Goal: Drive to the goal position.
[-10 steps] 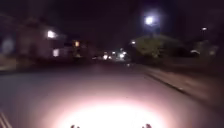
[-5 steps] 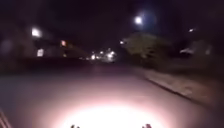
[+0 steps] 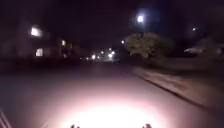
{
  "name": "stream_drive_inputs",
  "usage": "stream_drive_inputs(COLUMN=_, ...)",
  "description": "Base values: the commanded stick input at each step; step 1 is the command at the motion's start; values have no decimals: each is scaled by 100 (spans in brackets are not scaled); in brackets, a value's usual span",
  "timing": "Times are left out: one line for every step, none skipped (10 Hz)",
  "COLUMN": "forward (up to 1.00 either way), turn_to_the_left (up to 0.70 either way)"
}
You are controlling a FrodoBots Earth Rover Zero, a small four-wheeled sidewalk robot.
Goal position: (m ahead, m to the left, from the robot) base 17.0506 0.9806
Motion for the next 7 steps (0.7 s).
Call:
stream_drive_inputs(forward=100, turn_to_the_left=0)
stream_drive_inputs(forward=100, turn_to_the_left=0)
stream_drive_inputs(forward=100, turn_to_the_left=0)
stream_drive_inputs(forward=100, turn_to_the_left=0)
stream_drive_inputs(forward=100, turn_to_the_left=0)
stream_drive_inputs(forward=100, turn_to_the_left=0)
stream_drive_inputs(forward=100, turn_to_the_left=0)
